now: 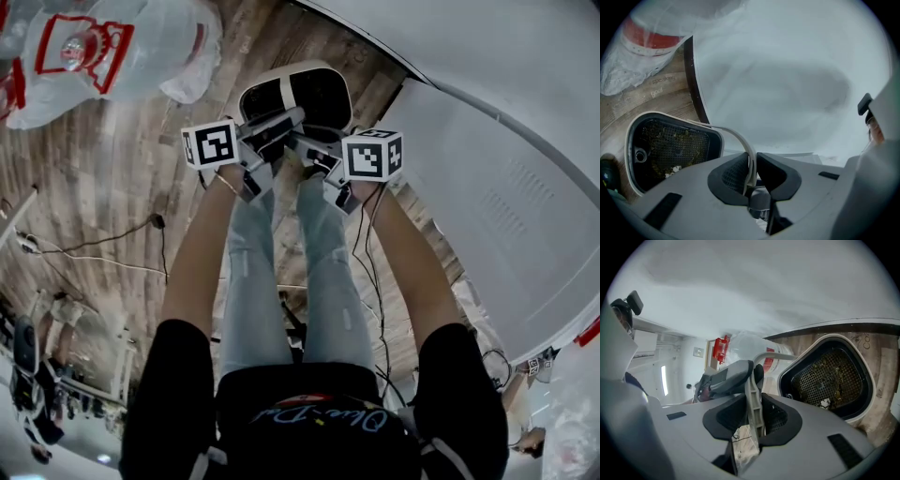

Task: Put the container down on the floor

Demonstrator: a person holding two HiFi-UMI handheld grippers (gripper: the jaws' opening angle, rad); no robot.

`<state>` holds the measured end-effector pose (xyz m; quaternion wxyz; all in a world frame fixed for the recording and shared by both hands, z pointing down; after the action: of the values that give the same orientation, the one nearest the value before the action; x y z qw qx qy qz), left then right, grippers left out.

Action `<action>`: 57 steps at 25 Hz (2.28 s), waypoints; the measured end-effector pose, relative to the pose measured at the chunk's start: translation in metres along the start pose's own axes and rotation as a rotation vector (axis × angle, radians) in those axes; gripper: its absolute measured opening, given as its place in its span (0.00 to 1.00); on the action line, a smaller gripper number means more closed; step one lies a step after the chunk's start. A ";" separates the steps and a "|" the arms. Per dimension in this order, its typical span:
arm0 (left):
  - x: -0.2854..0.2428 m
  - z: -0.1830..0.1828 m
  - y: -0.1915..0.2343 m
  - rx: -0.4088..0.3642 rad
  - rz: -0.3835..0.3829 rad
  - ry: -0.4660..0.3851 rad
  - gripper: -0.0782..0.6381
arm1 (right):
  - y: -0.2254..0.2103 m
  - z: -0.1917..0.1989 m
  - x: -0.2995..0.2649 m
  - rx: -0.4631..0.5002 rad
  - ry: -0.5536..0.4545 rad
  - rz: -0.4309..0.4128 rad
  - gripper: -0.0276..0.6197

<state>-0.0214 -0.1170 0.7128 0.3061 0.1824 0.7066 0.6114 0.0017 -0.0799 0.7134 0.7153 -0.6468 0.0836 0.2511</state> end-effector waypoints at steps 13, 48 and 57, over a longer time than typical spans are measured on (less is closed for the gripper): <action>-0.012 0.004 0.031 0.001 0.001 -0.002 0.18 | -0.034 0.006 -0.008 0.018 0.014 0.053 0.19; -0.021 0.008 0.064 0.000 -0.025 -0.039 0.17 | -0.070 0.009 -0.014 0.035 0.047 0.145 0.20; -0.011 -0.005 0.072 -0.018 -0.024 -0.063 0.18 | -0.065 0.004 -0.030 -0.044 0.004 0.115 0.20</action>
<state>-0.0251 -0.1142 0.7859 0.3372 0.1905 0.6933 0.6077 0.0053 -0.0862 0.7848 0.6851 -0.6570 0.1164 0.2925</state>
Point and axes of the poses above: the fingertips, and each gripper's own axes: x backward along the fingers, y to its left, z out of its underside, the point moved 2 cm from there along x, backward along the fingers, and after that the axes turned 14 degrees about -y, right-handed, at the moved point
